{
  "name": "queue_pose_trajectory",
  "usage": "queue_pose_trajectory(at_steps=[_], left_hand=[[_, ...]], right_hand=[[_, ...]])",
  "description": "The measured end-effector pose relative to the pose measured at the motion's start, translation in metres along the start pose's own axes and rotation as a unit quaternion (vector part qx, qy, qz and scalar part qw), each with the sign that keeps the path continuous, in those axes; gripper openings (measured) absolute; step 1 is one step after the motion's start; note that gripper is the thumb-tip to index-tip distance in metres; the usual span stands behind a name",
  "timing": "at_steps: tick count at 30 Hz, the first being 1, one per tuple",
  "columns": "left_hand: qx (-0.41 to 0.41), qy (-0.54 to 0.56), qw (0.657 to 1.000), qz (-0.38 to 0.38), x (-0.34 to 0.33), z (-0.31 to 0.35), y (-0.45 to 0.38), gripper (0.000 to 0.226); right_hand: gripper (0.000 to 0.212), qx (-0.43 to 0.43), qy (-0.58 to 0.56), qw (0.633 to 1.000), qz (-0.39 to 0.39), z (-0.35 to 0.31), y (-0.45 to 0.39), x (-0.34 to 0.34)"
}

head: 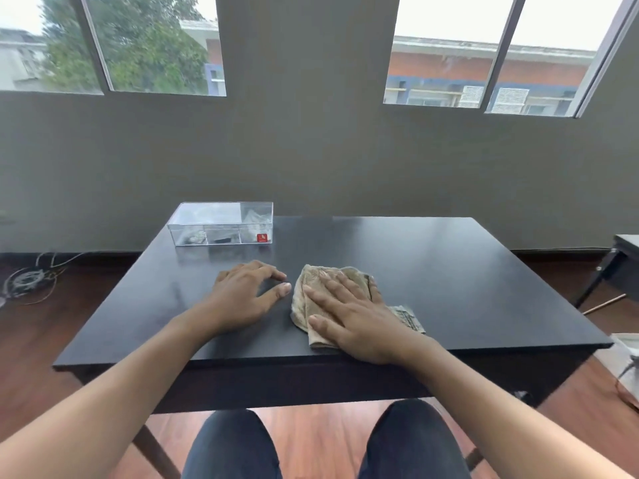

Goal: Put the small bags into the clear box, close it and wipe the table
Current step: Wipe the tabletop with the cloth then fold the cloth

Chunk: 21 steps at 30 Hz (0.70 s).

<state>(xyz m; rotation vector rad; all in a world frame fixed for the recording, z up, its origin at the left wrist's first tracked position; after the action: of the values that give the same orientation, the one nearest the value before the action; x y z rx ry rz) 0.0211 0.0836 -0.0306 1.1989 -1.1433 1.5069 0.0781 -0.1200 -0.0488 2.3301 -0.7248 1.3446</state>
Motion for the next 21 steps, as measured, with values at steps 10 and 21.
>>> queue_pose_trajectory(at_steps=[10, 21], left_hand=[[0.066, -0.019, 0.997, -0.030, -0.006, 0.063, -0.028, 0.044], [0.033, 0.309, 0.950, 0.022, 0.024, 0.129, -0.033, 0.021]], right_hand=[[0.079, -0.173, -0.066, 0.967, 0.175, 0.050, 0.001, 0.039], [0.021, -0.043, -0.284, 0.900, 0.327, 0.069, 0.052, 0.085]])
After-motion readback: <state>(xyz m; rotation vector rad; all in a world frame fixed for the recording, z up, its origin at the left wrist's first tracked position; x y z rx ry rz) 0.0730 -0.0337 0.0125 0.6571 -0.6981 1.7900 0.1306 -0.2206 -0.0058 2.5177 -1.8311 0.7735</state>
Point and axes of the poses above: each hand's wrist, its own y-axis away from the middle knuckle, its own x-axis out of the back of the hand, z = x × y, the point moved 6 cm from there along -y, towards the middle knuckle, and after that the axes turned 15 degrees about -y, right-handed, at the moved point
